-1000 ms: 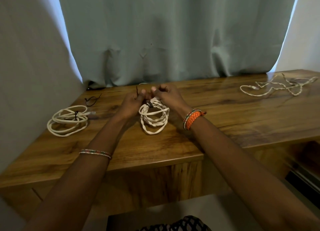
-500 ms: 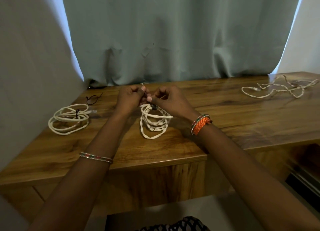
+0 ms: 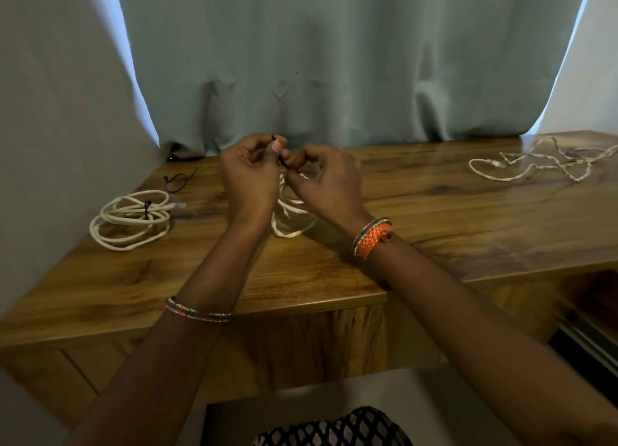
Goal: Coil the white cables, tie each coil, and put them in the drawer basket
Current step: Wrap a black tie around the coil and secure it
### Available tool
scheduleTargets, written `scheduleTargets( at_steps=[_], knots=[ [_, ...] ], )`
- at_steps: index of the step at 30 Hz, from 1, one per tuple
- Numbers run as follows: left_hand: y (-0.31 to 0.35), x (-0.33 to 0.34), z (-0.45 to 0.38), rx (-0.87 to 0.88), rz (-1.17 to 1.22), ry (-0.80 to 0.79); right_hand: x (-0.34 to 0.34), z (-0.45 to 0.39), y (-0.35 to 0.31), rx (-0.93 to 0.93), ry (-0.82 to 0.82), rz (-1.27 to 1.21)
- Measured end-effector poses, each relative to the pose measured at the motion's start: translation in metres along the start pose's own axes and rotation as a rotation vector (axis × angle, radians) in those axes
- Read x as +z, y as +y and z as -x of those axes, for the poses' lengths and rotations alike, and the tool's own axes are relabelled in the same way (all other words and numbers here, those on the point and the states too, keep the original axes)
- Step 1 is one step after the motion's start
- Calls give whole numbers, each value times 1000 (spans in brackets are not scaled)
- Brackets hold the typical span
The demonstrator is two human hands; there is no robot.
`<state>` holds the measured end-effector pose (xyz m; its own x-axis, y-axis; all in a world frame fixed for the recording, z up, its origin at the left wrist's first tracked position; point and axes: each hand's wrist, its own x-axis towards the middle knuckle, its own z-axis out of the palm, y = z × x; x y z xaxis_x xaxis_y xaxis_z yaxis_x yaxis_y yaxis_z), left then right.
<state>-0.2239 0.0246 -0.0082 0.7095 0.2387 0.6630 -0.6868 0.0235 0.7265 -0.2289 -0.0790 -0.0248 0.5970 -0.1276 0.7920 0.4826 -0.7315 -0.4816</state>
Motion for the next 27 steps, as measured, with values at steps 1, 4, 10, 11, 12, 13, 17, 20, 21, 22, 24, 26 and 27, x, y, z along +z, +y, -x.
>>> scheduleTargets(
  at_steps=[1, 4, 10, 11, 12, 13, 17, 20, 21, 22, 24, 26, 27],
  knots=[
    [0, 0, -1, 5, 11, 17, 1, 0, -4, -12, 22, 52],
    [-4, -5, -8, -7, 48, 51, 4, 0, -9, -42, 1, 128],
    [-5, -6, -3, -48, 77, 23, 6, 2, -4, -133, -73, 172],
    [-5, -6, -2, -52, 84, 25, 7, 2, -2, -150, -81, 172],
    [-5, -5, -2, -54, 85, 25, 7, 3, -1, -160, -92, 172],
    [-6, -5, -1, -57, 84, 22, 7, 4, 0, -164, -108, 172],
    [-9, -10, 0, -110, 62, -15, 10, 5, 2, -169, -166, 215],
    [-11, -13, -6, -267, 171, 16, 11, 5, 5, -193, -170, 223],
    [-11, -13, -8, -310, 206, 32, 13, 5, 6, -198, -170, 194],
    [-11, -12, -10, -340, 233, 36, 14, 5, 5, -201, -163, 159],
    [-10, -10, -11, -375, 286, 33, 15, 5, 4, -227, -127, 141],
    [-9, -7, -10, -422, 324, 28, 15, 5, 6, -283, -81, 218],
    [-8, -7, -10, -454, 326, 28, 15, 5, 8, -309, -69, 263]
  ],
)
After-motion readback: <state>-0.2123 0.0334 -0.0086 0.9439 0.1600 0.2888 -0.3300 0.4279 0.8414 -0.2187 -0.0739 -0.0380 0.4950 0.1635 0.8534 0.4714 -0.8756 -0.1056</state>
